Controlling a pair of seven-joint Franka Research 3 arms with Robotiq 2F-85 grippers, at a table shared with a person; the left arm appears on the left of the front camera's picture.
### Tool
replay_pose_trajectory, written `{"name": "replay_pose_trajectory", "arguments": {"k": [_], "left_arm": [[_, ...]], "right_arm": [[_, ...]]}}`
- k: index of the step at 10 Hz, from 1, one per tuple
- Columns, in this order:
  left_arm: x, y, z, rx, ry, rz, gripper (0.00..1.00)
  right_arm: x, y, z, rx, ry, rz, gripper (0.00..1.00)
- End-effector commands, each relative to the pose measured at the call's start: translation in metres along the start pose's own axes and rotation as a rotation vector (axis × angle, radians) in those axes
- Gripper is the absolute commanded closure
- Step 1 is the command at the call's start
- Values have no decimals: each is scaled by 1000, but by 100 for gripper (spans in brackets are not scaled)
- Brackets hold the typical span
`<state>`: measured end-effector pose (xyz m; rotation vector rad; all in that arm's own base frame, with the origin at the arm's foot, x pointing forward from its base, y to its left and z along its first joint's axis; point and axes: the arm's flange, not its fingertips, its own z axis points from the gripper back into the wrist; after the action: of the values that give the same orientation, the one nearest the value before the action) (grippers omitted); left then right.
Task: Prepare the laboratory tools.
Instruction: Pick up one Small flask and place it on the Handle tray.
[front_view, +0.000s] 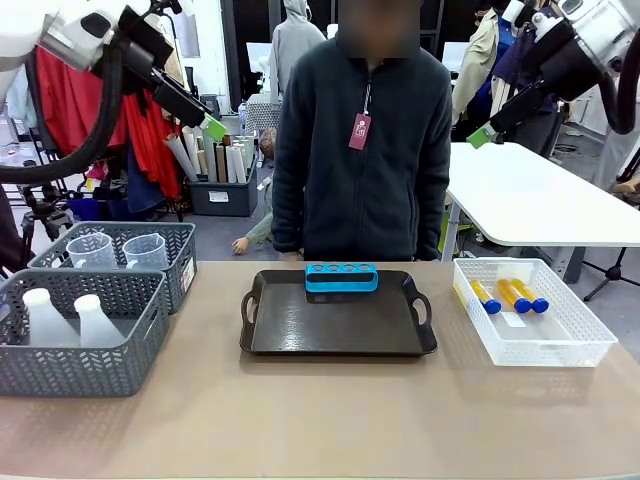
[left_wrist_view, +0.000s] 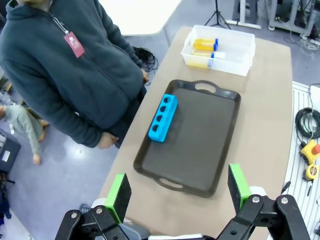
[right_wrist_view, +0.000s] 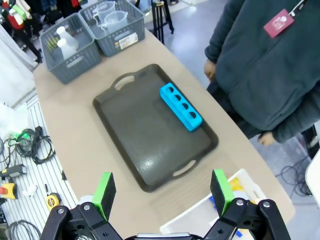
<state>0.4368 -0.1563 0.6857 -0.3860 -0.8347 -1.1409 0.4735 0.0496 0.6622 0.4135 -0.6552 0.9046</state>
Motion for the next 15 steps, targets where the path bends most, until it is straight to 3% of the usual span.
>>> {"name": "replay_pose_trajectory", "arguments": {"k": [1, 12, 13, 15], "left_arm": [[-1, 0, -1, 4, -1, 8, 0], [0, 0, -1, -1, 2, 1, 0], [-9, -3, 4, 17, 109, 95, 0], [-26, -7, 15, 57, 309, 141, 0]], "right_arm": [[0, 0, 0, 0, 4, 3, 0], [0, 0, 0, 0, 4, 3, 0], [0, 0, 0, 0, 4, 3, 0], [0, 0, 0, 0, 4, 3, 0]]}}
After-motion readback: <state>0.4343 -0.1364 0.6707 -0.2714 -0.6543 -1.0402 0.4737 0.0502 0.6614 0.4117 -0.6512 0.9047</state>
